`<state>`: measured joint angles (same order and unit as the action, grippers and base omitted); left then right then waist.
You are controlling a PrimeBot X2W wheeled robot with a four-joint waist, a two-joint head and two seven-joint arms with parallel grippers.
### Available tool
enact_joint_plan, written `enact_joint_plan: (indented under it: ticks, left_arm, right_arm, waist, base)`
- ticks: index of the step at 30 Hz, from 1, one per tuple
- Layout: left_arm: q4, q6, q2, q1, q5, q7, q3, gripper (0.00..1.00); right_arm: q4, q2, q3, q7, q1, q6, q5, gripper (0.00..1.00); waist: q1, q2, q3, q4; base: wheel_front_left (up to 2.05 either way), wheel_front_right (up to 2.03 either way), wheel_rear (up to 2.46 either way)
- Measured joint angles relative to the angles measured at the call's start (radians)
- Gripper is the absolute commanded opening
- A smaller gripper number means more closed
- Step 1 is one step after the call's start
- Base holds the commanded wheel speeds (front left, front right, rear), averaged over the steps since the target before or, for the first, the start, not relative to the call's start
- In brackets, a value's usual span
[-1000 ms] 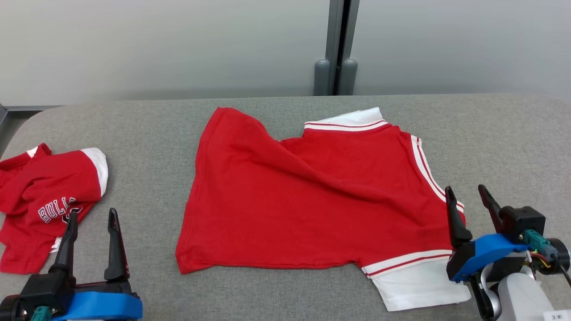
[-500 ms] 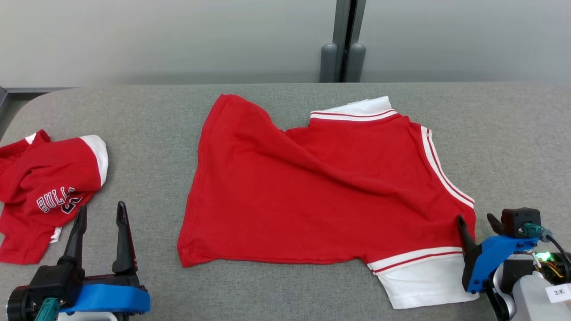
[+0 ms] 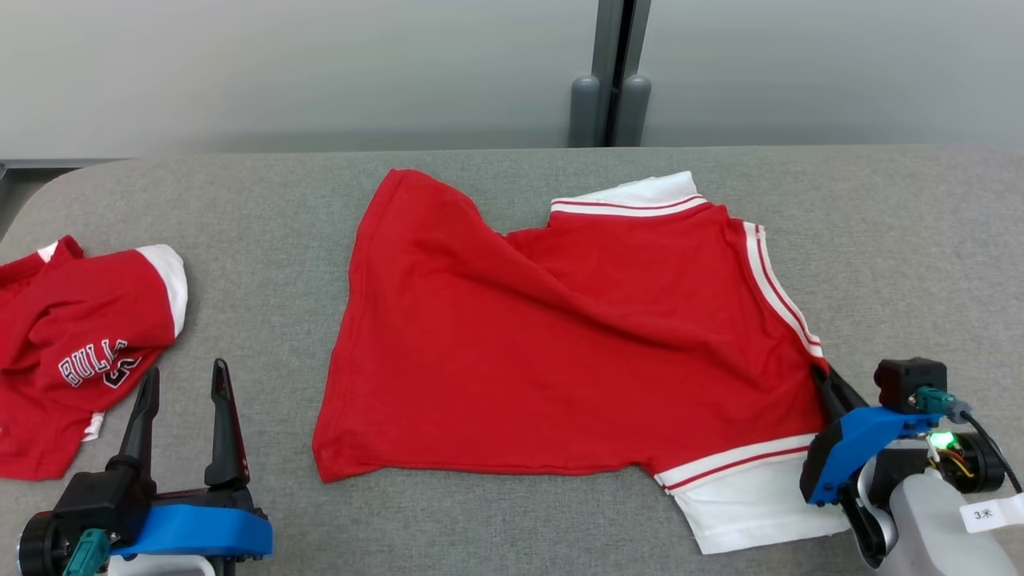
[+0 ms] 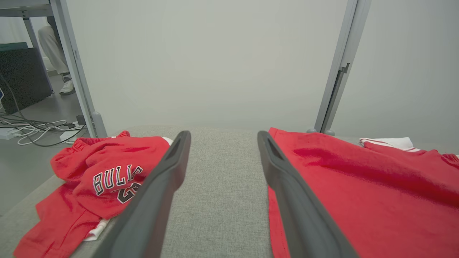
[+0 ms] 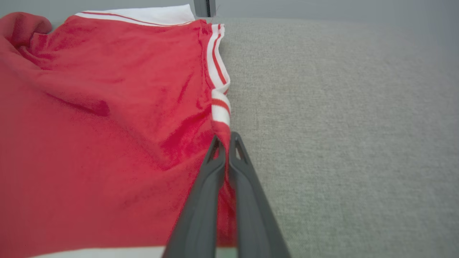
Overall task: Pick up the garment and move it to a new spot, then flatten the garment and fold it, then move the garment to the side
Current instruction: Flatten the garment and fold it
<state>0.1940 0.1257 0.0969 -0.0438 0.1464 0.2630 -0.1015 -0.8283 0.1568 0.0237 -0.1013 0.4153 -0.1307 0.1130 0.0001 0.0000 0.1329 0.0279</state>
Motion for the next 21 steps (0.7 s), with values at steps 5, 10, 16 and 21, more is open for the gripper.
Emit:
enact_joint_plan:
  ticks: [5, 10, 16, 21]
  left_arm:
    - [0.002, 0.003, -0.002, 0.007, 0.0, 0.0, -0.004, 1.0]
    - [0.003, 0.003, -0.005, 0.021, -0.003, 0.0, -0.004, 1.0]
    - [0.0, 0.004, -0.005, 0.038, -0.003, 0.0, -0.005, 1.0]
    - [-0.001, 0.004, -0.006, 0.04, -0.002, 0.0, 0.003, 1.0]
  right_arm:
    - [0.024, -0.007, -0.026, -0.069, 0.013, 0.0, 0.065, 0.0]
    - [0.119, -0.018, -0.069, -0.095, 0.003, 0.0, 0.153, 0.0]
    - [0.31, -0.019, -0.105, -0.073, -0.066, 0.0, 0.247, 0.0]
    - [0.448, -0.012, -0.093, -0.023, -0.133, 0.0, 0.264, 0.0]
  waist:
    - [0.0, 0.0, -0.018, -0.019]
    - [0.0, 0.0, -0.035, -0.042]
    - [0.0, 0.0, -0.049, -0.074]
    - [-0.0002, 0.0, -0.057, -0.084]
  base:
    - [0.0, 0.0, 0.0]
    - [0.0, 0.0, 0.0]
    - [0.0, 0.0, 0.0]
    - [0.0, 0.0, 0.0]
